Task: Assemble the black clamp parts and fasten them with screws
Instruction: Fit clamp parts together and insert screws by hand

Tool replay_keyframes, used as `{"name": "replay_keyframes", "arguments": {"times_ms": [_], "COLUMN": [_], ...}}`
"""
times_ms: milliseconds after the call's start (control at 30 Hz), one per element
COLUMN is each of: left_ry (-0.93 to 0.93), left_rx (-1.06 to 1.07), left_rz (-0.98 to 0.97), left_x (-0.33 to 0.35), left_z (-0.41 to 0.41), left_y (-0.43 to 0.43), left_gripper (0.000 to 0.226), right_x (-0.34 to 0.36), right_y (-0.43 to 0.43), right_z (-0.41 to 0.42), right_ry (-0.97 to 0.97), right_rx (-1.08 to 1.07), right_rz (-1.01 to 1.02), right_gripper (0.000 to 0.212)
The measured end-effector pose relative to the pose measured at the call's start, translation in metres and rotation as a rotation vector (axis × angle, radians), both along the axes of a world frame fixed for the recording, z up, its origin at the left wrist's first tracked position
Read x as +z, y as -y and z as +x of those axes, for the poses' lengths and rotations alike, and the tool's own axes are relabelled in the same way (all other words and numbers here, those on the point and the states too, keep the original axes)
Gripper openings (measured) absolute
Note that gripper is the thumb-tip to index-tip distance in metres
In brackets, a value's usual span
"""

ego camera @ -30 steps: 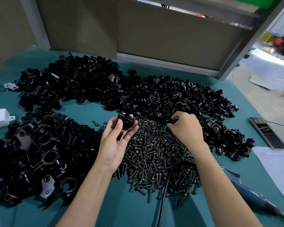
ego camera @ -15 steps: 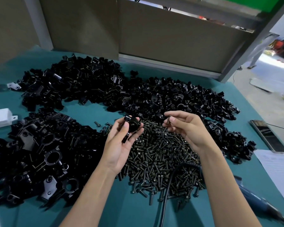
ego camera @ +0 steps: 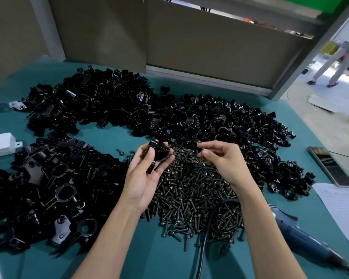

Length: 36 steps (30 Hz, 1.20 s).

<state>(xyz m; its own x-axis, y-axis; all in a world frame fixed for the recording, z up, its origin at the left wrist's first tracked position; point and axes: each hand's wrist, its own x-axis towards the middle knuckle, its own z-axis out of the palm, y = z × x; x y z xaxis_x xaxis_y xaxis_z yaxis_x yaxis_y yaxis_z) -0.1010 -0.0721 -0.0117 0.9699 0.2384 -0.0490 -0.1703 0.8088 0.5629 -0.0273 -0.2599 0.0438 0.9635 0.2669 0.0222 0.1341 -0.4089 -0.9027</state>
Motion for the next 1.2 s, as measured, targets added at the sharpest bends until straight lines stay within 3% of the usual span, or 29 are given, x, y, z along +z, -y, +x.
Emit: {"name": "replay_keyframes", "arguments": {"times_ms": [67,233,433,667,1000,1100,1200], "left_ry": [0.011,0.017,0.007,-0.034,-0.031,-0.028,-0.041], "left_rx": [0.021,0.02,-0.03,-0.033,-0.01,-0.004,0.025], "left_rz": [-0.026,-0.03,0.003,-0.07,-0.107,-0.12,-0.128], "left_x": [0.0,0.001,0.003,0.004,0.004,0.005,0.006], "left_z": [0.0,0.0,-0.001,0.0,0.001,0.002,0.002], "left_y": [-0.004,-0.006,0.001,-0.001,0.0,-0.002,-0.004], "left_gripper": [0.026,0.027,0.018,0.032,0.034,0.037,0.04], "right_x": [0.0,0.007,-0.004,-0.009,-0.008,-0.007,-0.011], "right_y": [0.002,-0.019,-0.061,-0.067,-0.064,-0.056,-0.042], "right_z": [0.0,-0.012,-0.018,-0.014,-0.013,-0.011,-0.01], "right_ry": [0.041,0.179,0.282,0.389,0.341,0.351,0.338], "right_rx": [-0.059,0.015,0.06,0.031,0.11,0.143,0.027], "right_rz": [-0.051,0.202,0.164,0.089,0.083,0.057,-0.036], "right_gripper": [0.024,0.024,0.024,0.016,0.019,0.029,0.033]}}
